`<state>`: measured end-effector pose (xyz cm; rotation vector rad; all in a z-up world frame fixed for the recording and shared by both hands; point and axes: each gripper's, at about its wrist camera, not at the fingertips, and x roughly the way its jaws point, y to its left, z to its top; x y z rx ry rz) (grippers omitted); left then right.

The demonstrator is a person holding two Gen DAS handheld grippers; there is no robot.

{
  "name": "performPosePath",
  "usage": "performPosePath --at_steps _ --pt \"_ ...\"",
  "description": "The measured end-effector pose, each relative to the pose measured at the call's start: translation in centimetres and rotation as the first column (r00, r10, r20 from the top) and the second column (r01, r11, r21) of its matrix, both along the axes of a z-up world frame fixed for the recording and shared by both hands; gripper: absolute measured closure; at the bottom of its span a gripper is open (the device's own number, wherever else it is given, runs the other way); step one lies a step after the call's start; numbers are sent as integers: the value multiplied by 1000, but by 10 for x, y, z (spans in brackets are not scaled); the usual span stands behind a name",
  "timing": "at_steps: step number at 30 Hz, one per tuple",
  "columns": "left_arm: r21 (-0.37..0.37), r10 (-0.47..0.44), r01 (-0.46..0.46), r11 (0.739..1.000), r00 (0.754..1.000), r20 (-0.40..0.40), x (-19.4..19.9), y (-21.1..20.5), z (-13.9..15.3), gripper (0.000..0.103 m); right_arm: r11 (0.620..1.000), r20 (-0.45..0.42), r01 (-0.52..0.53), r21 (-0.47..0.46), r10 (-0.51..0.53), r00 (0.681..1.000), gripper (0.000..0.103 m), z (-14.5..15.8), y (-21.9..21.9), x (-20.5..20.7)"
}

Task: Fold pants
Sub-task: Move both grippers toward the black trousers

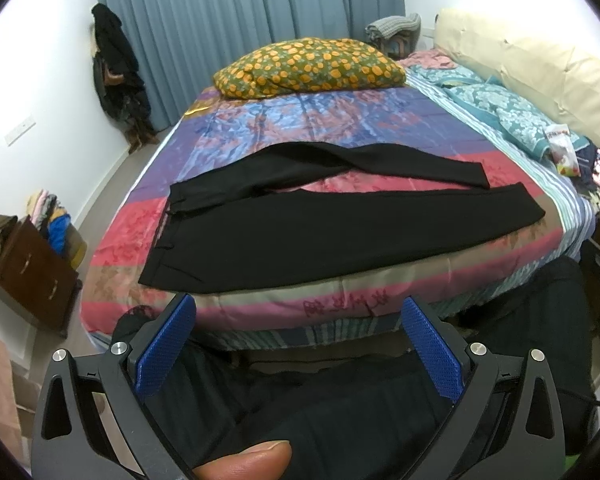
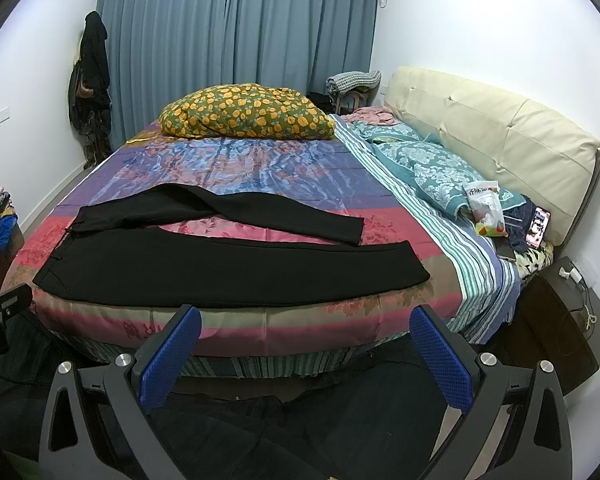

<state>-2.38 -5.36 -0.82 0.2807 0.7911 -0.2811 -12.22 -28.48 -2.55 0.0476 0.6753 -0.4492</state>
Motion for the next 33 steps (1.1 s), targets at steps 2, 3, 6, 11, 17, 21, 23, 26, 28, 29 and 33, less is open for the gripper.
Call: performPosePath --at_steps 2,3,6,11,17,21,23,26,28,29,33 --pt "1 -1 1 1000 1000 0 0 0 0 0 1000 -1 0 0 0 1000 0 0 0 0" --pt "1 -1 1 1000 1000 1 0 0 0 0 1000 -1 0 0 0 1000 0 0 1 1" --pt "1 0 0 1000 1000 1 0 0 0 0 1000 -2 -2 2 2 1000 0 -1 2 1" --pt "1 4 -4 1000 1000 -2 1 3 -2 0 1000 -7 -7 4 7 1000 0 -3 4 1" --pt "-4 16 -16 1000 1000 4 -1 4 -5 0 1000 -5 -18 -1 18 1000 0 -5 6 0" --pt "-20 24 -24 1000 1000 17 -2 6 -4 0 998 4 -60 8 60 998 0 -6 9 0" --pt "-32 27 -27 999 999 27 -3 8 -3 0 996 7 -90 14 90 996 0 -7 11 0" --pt "-40 45 -43 998 998 52 -4 12 -1 0 993 20 -121 13 121 992 0 -7 15 0" --pt "-40 51 -48 998 997 63 -4 13 -1 0 990 33 -140 10 140 990 0 -7 19 -1" --pt "-44 45 -42 998 997 68 -5 13 -1 0 989 37 -147 9 146 989 0 -7 20 -1" --pt "-57 8 -4 998 997 81 -11 9 1 0 984 46 -175 20 174 984 0 -7 21 -1"
